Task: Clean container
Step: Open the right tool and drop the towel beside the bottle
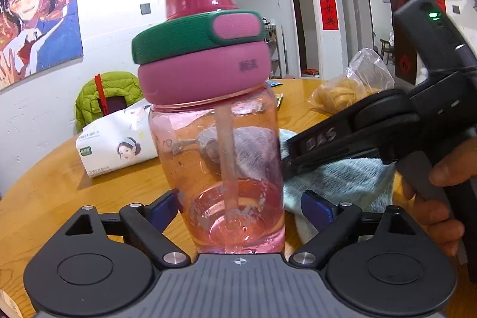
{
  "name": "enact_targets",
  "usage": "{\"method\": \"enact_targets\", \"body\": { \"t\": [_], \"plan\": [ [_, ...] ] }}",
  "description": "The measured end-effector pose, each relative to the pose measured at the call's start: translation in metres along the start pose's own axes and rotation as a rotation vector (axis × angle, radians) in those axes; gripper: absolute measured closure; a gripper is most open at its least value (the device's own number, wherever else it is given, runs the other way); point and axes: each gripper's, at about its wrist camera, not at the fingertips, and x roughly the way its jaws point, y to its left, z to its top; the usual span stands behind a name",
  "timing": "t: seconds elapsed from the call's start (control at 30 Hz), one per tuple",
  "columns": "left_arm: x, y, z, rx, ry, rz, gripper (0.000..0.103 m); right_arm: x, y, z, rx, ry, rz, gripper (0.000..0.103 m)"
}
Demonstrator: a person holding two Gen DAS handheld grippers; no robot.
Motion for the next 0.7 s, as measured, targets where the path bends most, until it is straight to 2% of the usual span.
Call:
{"method": "enact_targets", "body": {
  "t": [0.13, 0.2, 0.33, 0.43, 0.57, 0.7],
  "plan": [
    [-0.008, -0.007, -0.002, 0.031, -0.003, 0.028, 0.003, -0.005, -0.002, 0.001, 0.015, -0.040, -0.026, 0.030],
    [-0.013, -0.008, -0.003, 0.015, 0.003, 0.036, 0.001, -0.008, -0.003, 0.002, 0.022, -0.061, -0.039, 0.014],
    [-0.022, -0.007, -0.005, -0.015, 0.044, 0.070, 0.001, -0.017, -0.006, 0.005, 0.042, -0.117, -0.049, 0.001],
    [-0.025, -0.004, -0.006, -0.049, 0.115, 0.098, 0.001, -0.034, -0.001, 0.004, 0.036, -0.176, -0.056, 0.000],
    [-0.035, 0.005, -0.005, -0.114, 0.135, 0.092, 0.001, -0.059, 0.009, 0.004, -0.005, -0.241, -0.104, 0.000],
    [-0.050, 0.009, 0.001, -0.158, 0.137, 0.097, 0.001, -0.083, 0.020, 0.008, -0.056, -0.200, -0.109, 0.000]
  ]
}}
